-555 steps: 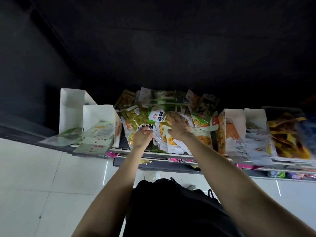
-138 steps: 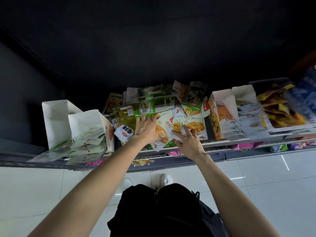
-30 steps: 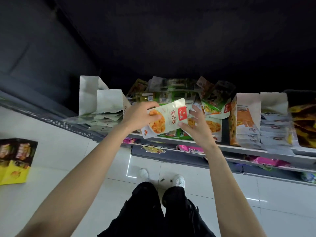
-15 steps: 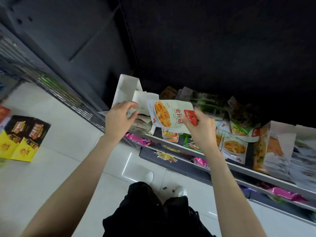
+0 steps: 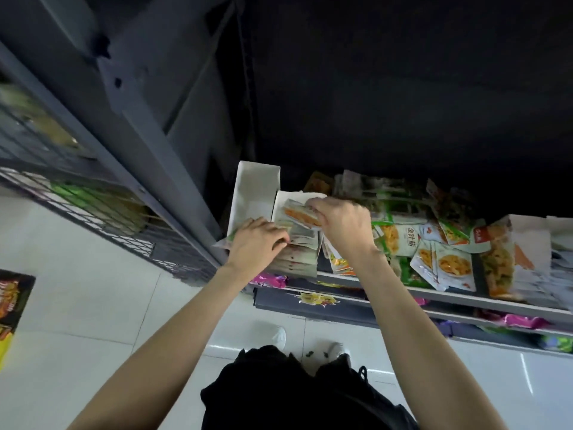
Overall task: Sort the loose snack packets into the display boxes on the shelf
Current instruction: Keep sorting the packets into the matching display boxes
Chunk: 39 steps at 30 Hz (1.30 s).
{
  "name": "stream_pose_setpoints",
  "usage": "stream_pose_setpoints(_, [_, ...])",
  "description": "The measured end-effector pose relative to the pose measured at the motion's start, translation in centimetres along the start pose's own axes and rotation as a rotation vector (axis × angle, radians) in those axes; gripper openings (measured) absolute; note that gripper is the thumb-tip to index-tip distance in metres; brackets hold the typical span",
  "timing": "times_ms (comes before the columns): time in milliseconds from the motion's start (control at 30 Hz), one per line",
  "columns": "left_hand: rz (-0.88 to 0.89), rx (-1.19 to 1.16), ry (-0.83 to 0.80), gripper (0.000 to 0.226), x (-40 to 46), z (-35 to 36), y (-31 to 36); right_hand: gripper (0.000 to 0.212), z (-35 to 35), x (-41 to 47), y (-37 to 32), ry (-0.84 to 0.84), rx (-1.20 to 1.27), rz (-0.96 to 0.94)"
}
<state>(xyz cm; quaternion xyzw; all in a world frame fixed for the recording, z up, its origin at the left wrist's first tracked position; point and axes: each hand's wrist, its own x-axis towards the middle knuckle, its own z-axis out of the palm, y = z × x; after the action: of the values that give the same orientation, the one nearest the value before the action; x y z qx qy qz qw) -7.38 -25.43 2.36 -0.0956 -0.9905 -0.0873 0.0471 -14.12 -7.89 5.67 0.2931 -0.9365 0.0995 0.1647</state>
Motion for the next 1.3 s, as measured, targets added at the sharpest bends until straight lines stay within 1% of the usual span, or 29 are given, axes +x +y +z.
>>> stream_pose_setpoints(67, [0.035,-0.019,-0.013,0.009,0.3,-0.1,-0.5,0.043,0.5,1.0,-1.2,-0.278,-0.134,-0.040])
stream_pose_setpoints(100, [0.040,-0.029,-0.029,0.010,0.4,-0.2,-0.5,0.046,0.9,1.4,-1.6,-0.387,-0.149,-0.044])
stream_pose_setpoints(133, [0.045,-0.038,-0.032,0.011,0.6,-0.4,-0.6,0.047,1.1,1.7,-2.0,-0.444,-0.162,-0.042])
stream_pose_setpoints(200, [0.046,-0.046,-0.030,0.014,0.7,-0.5,-0.7,0.044,1.4,2.0,-2.7,-0.428,-0.187,-0.009])
stream_pose_setpoints(267, [0.031,-0.039,-0.032,0.015,0.7,-0.5,-0.8,0.037,1.8,1.8,-3.4,-0.413,-0.196,0.037])
stream_pose_setpoints(367, [0.018,-0.036,-0.026,0.018,0.6,-0.5,-1.0,0.028,2.7,0.9,-3.4,-0.511,-0.171,0.035])
stream_pose_setpoints(400, [0.019,-0.046,-0.030,0.018,0.5,-0.6,-1.0,0.026,2.9,0.4,-3.3,-0.550,-0.122,0.028])
stream_pose_setpoints(467, [0.022,-0.071,-0.049,0.018,0.3,-0.8,-0.9,0.028,2.7,-0.8,-2.8,-0.569,0.094,0.088])
stream_pose_setpoints(533, [0.013,-0.109,-0.037,0.017,0.3,-1.1,-0.8,0.032,2.1,-2.1,-2.3,-0.518,0.346,0.185])
stream_pose_setpoints(600, [0.040,-0.168,0.067,0.025,0.4,-1.6,-0.1,0.031,1.4,-3.5,-1.8,-0.354,0.495,0.245])
stream_pose_setpoints(667, [0.089,-0.276,0.164,0.035,0.6,-2.1,1.3,0.028,0.8,-4.9,-1.2,-0.171,0.559,0.305])
stream_pose_setpoints(733, [0.151,-0.393,0.211,0.034,1.1,-2.3,3.4,0.026,0.4,-6.8,-0.4,-0.045,0.572,0.398])
stream_pose_setpoints(800, [0.205,-0.501,0.218,0.028,1.9,-2.1,6.1,0.025,0.1,-9.4,1.0,0.015,0.578,0.528])
stream_pose_setpoints(867, [0.236,-0.607,0.160,0.024,2.5,-1.5,9.0,0.025,-0.2,-12.4,2.7,0.037,0.591,0.661])
stream_pose_setpoints(933, [0.211,-0.712,0.018,0.019,3.1,-0.3,11.8,0.026,-0.5,-15.3,4.9,0.021,0.551,0.799])
stream_pose_setpoints(1000, [0.097,-0.831,-0.191,0.018,4.0,1.7,14.5,0.028,-0.6,-18.0,7.3,-0.010,0.424,0.890])
stream_pose_setpoints(1067, [-0.056,-0.894,-0.420,0.028,5.5,4.4,17.0,0.029,-0.4,-20.3,10.3,-0.062,0.297,0.912])
stream_pose_setpoints(1133, [-0.196,-0.877,-0.558,0.040,7.1,7.2,19.1,0.030,0.0,-21.9,13.4,-0.136,0.211,0.894])
stream_pose_setpoints(1200, [-0.297,-0.837,-0.587,0.048,8.4,9.4,21.2,0.036,0.2,-22.7,16.4,-0.236,0.193,0.858])
stream_pose_setpoints(1300, [-0.490,-0.786,-0.545,0.051,9.6,11.7,24.0,0.045,0.5,-23.1,20.1,-0.460,0.191,0.743])
